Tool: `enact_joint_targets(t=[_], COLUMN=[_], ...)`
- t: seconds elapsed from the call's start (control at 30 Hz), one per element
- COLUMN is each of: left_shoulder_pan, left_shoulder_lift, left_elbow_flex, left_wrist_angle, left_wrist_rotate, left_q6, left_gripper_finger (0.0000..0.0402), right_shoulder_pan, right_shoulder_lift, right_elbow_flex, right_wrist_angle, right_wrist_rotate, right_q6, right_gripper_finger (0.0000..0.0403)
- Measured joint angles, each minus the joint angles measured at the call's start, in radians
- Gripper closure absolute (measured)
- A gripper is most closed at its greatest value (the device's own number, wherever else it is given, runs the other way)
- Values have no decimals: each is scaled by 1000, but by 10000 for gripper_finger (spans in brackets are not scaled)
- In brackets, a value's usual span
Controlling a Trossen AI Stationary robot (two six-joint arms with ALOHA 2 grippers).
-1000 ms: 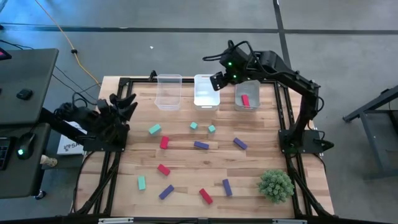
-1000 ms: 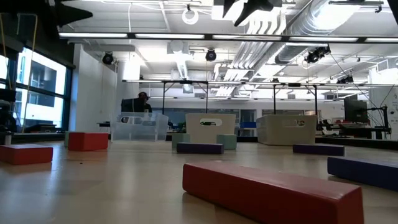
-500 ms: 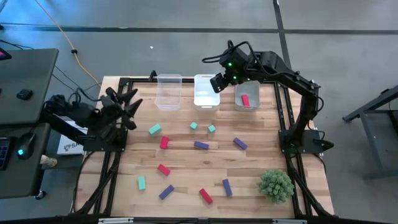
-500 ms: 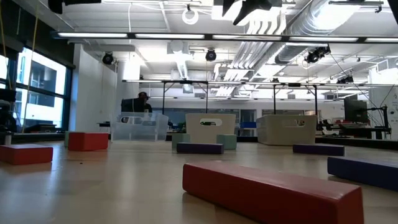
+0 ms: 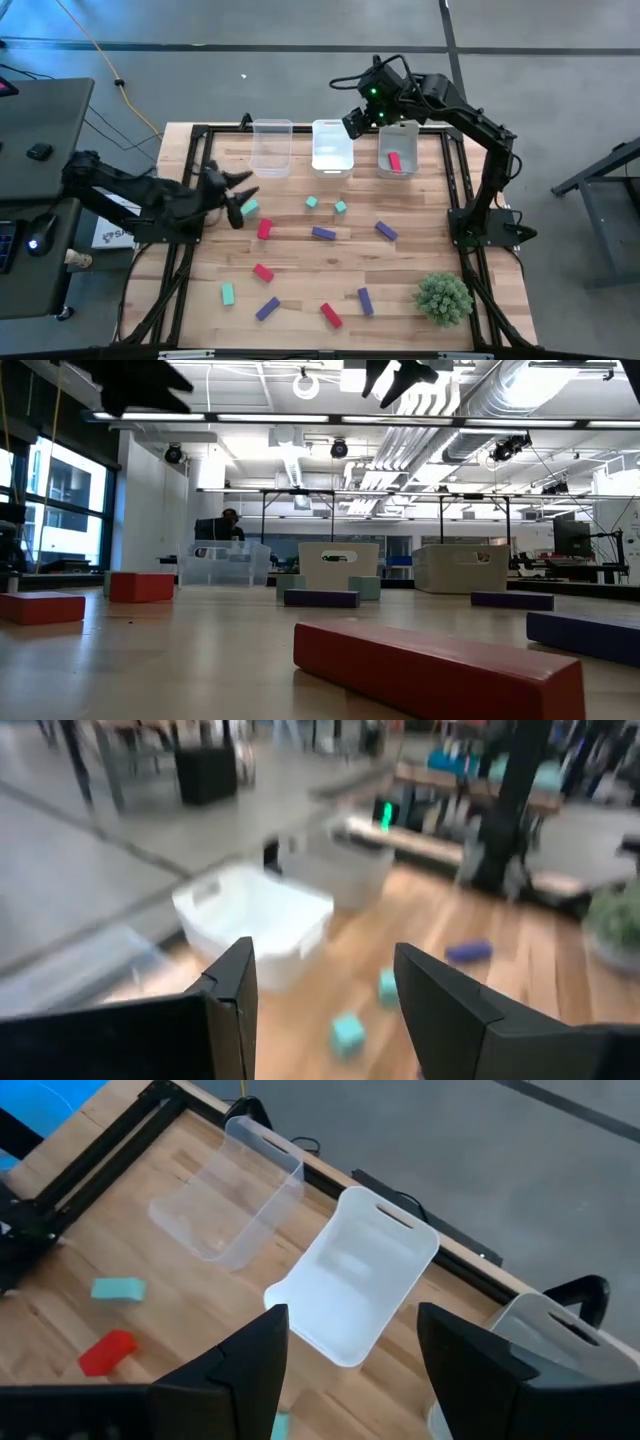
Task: Sort & place blocks by color
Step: Put the light blue block into the transparent bin
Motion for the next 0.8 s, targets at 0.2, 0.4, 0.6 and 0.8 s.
enact_joint_targets(t=[0.2, 0.4, 0.6, 0.8], left_shoulder_pan=[146, 294, 403, 458], left_shoulder_lift=[108, 185, 253, 322], left_elbow_flex=[0, 0, 0, 0], left_wrist_angle=[-131, -214, -243, -253], left_wrist_rotate=[232, 479, 585, 661], left_q6=[-152, -235, -270, -284], left_gripper_finger=[243, 243, 243, 243], right_shoulder_pan=[-6, -6, -6, -6], right_shoulder_lift=[0, 0, 0, 0], right_elbow_flex=[0, 0, 0, 0], right_wrist_angle=[0, 0, 0, 0], right_wrist_rotate=[0, 0, 0, 0], right_q6=[-43, -59, -69, -84], right_gripper_finger=[191, 191, 191, 191])
